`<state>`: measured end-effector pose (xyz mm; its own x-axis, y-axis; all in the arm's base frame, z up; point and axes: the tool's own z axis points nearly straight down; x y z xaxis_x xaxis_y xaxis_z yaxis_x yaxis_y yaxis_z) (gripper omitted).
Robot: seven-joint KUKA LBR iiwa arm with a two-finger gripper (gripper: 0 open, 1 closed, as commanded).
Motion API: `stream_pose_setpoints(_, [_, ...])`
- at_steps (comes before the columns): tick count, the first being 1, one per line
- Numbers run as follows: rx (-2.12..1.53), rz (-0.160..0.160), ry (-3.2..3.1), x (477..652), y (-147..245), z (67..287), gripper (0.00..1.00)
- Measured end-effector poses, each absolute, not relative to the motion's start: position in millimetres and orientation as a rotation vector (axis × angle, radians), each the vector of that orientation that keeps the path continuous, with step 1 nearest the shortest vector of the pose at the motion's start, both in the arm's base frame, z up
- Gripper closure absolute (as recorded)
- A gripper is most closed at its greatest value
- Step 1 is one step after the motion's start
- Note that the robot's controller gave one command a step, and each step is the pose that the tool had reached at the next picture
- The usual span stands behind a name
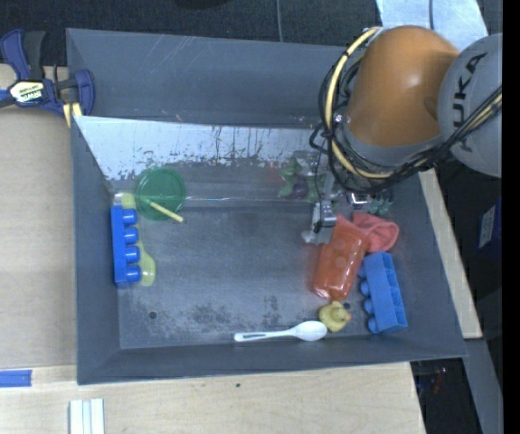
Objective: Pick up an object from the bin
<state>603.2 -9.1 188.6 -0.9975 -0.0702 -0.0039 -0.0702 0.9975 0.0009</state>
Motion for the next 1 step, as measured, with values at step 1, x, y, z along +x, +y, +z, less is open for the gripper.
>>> stream_pose_setpoints(1, [-0.056,0.0,3.139,606.1,-22.7,208.7,0.0])
